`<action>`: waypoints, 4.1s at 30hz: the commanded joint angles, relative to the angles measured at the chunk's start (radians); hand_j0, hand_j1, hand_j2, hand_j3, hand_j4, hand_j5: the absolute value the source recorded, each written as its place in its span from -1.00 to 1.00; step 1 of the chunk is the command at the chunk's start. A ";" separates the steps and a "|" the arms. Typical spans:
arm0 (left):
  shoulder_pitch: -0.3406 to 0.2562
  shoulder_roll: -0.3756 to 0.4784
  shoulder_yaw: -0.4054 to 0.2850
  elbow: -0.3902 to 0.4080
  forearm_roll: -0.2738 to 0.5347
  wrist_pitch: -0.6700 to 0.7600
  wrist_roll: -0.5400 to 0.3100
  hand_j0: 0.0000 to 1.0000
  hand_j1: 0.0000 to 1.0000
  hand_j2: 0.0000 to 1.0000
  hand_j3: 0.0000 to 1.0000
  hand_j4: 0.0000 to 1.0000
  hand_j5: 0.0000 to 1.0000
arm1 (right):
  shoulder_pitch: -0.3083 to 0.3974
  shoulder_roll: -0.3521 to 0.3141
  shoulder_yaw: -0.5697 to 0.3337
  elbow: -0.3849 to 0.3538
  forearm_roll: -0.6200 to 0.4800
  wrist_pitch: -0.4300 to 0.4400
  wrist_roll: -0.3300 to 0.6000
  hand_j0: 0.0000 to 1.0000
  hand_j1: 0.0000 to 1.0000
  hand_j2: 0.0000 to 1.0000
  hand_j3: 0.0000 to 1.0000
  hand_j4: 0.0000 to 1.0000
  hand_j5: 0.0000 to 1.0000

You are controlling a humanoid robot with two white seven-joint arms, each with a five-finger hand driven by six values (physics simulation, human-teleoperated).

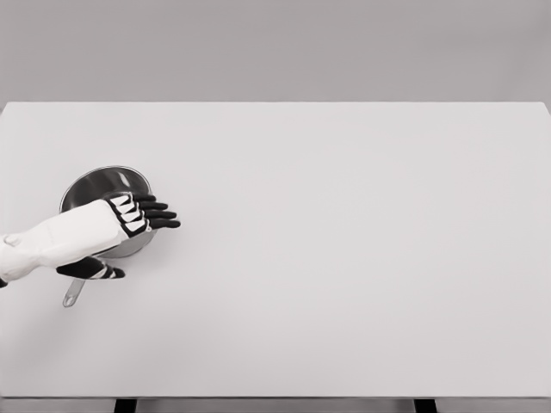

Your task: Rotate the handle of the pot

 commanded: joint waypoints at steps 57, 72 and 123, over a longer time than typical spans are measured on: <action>0.006 0.054 0.058 0.064 -0.113 0.001 0.001 1.00 1.00 1.00 1.00 1.00 1.00 | 0.000 0.000 0.000 0.000 0.000 -0.001 0.000 1.00 1.00 1.00 1.00 1.00 1.00; 0.006 0.066 0.077 0.087 -0.114 0.001 0.001 1.00 1.00 1.00 1.00 1.00 1.00 | 0.000 0.000 0.000 0.000 0.000 -0.001 0.000 1.00 1.00 1.00 1.00 1.00 1.00; 0.104 0.097 0.178 0.133 -0.090 0.001 0.010 1.00 1.00 1.00 1.00 1.00 1.00 | 0.000 0.000 0.000 0.000 0.000 0.001 0.000 1.00 1.00 1.00 1.00 1.00 1.00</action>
